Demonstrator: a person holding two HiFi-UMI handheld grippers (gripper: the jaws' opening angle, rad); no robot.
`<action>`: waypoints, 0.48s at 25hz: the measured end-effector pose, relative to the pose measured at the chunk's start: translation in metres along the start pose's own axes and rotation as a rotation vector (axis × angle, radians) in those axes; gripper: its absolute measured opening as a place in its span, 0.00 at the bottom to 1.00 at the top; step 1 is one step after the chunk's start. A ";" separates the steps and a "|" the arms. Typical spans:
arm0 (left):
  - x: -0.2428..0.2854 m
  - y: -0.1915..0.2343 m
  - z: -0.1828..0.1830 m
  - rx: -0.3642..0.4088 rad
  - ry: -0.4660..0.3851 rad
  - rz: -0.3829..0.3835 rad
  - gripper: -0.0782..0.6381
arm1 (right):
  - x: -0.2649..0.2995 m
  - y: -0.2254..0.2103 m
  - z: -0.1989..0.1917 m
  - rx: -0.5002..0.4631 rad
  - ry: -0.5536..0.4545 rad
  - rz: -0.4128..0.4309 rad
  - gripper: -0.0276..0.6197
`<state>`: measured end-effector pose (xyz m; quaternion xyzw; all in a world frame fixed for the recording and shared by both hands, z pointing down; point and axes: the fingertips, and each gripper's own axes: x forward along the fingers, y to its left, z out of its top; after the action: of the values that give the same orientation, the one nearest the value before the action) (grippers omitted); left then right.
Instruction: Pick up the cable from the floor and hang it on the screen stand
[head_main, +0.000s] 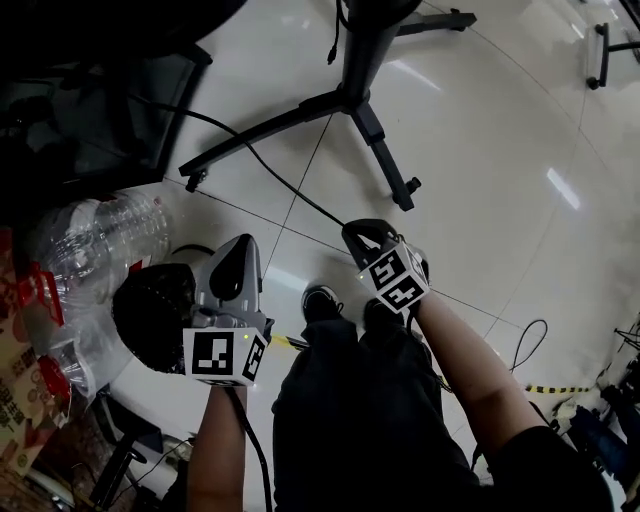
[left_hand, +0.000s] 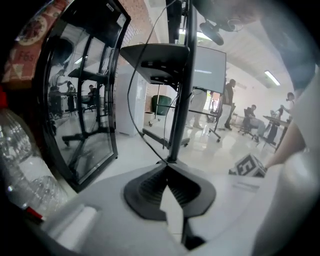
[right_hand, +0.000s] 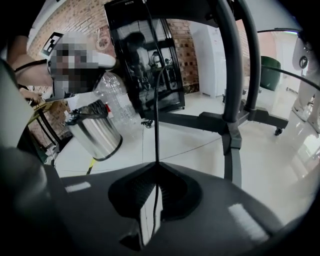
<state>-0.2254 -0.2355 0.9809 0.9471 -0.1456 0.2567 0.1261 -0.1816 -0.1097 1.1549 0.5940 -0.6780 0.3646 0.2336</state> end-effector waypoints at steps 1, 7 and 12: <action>-0.006 -0.006 0.009 -0.001 0.001 -0.003 0.12 | -0.014 0.005 0.009 0.004 -0.012 0.008 0.06; -0.042 -0.040 0.069 -0.004 0.006 -0.007 0.12 | -0.111 0.029 0.076 0.084 -0.168 0.031 0.06; -0.078 -0.073 0.131 0.037 -0.008 -0.022 0.12 | -0.202 0.036 0.145 0.037 -0.270 -0.014 0.06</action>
<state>-0.2061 -0.1922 0.8182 0.9518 -0.1308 0.2543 0.1110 -0.1624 -0.0920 0.9047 0.6465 -0.6923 0.2922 0.1319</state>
